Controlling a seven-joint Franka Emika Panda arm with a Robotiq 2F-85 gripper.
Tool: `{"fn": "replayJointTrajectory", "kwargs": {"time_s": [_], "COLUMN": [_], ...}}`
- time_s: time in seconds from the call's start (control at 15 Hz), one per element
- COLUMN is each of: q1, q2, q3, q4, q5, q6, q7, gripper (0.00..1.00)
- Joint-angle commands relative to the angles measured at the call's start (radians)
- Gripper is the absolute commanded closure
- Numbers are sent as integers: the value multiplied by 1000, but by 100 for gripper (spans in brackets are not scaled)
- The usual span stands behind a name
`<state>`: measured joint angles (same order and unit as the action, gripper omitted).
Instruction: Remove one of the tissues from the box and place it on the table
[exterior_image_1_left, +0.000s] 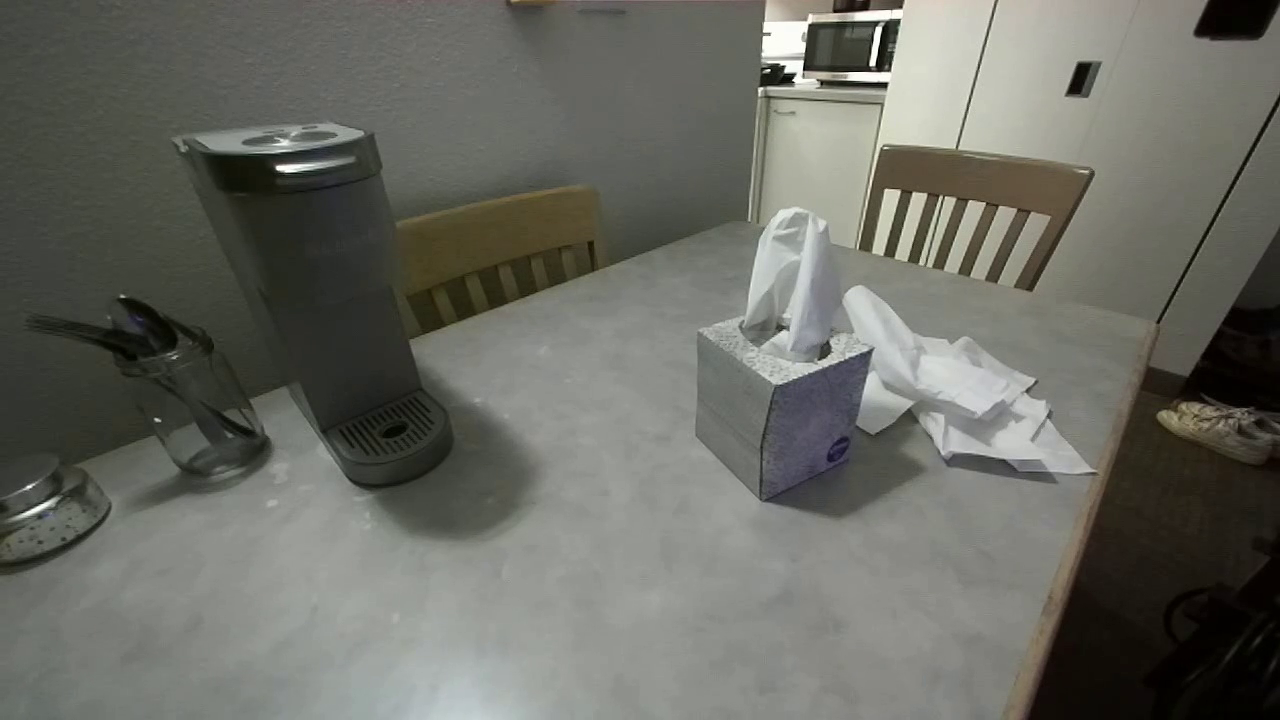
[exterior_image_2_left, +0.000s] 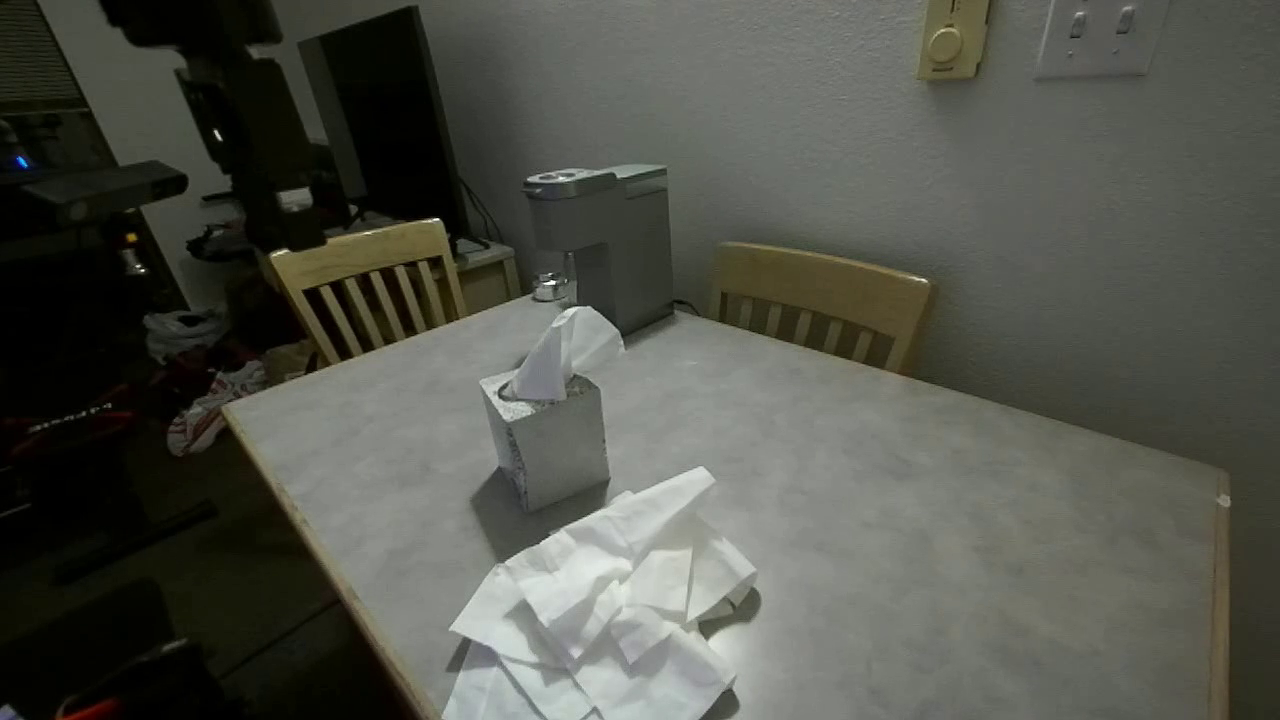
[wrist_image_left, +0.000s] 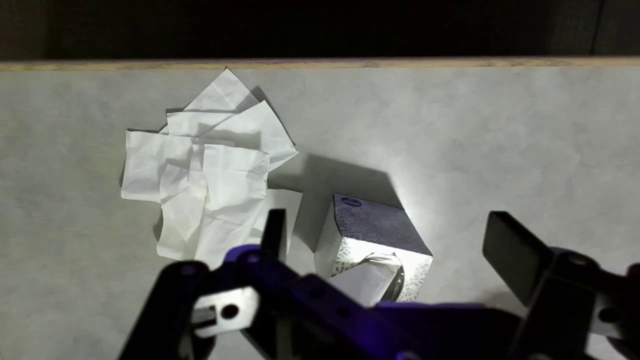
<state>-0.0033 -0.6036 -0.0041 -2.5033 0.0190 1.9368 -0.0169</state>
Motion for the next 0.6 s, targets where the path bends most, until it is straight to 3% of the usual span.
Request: {"fn": "replayJointTrajectory", "kwargs": {"time_s": [0.0,0.53], "q1": [3,29], "q2": [63,246], "q3": [-1,-4], "q4": [10,62], "q5": [-17,4], "q6": [61,200], "q7": [-21,-81], "gripper": [0,0]}}
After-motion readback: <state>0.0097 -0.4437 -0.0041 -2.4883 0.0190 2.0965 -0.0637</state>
